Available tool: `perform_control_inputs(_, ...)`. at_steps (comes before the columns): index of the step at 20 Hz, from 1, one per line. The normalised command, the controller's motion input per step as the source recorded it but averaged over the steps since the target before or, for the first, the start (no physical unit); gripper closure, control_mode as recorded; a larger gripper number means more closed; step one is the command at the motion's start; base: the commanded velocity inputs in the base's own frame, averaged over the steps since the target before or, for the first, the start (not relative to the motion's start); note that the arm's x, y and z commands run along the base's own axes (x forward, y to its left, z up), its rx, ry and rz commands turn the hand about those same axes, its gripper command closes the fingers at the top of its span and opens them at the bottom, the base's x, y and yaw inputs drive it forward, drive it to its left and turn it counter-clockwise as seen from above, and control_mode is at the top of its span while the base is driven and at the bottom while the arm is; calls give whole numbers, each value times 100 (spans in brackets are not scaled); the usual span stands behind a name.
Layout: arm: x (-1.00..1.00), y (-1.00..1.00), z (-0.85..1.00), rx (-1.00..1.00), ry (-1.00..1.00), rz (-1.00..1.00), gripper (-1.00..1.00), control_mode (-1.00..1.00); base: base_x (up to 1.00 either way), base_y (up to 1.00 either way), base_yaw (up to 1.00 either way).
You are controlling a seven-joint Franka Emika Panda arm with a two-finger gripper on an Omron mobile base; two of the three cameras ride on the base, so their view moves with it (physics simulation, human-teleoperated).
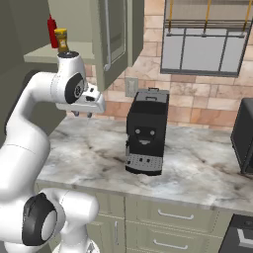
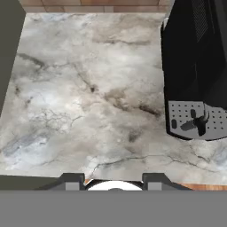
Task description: Collect the turmeric, ketchup, and shaker from the cabinet and place them next to the stove.
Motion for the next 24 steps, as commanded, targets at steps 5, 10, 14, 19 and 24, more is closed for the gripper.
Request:
perform_control_inputs(5, -15, 0, 0, 0, -1, 0, -100, -100, 0, 0, 0)
perform_control_inputs(10, -44, -11, 17, 4, -31, 0, -100, -100, 0, 0, 0)
perform_control_inputs(14, -23, -2, 78, 8, -41, -4, -100, -100, 0, 0, 0)
perform_control_inputs(19, -4, 15, 92, 3, -35, -11, -100, -100, 0, 0, 0)
perform_control_inputs(24, 3, 23, 73, 0, -25, -6, -100, -100, 0, 0, 0)
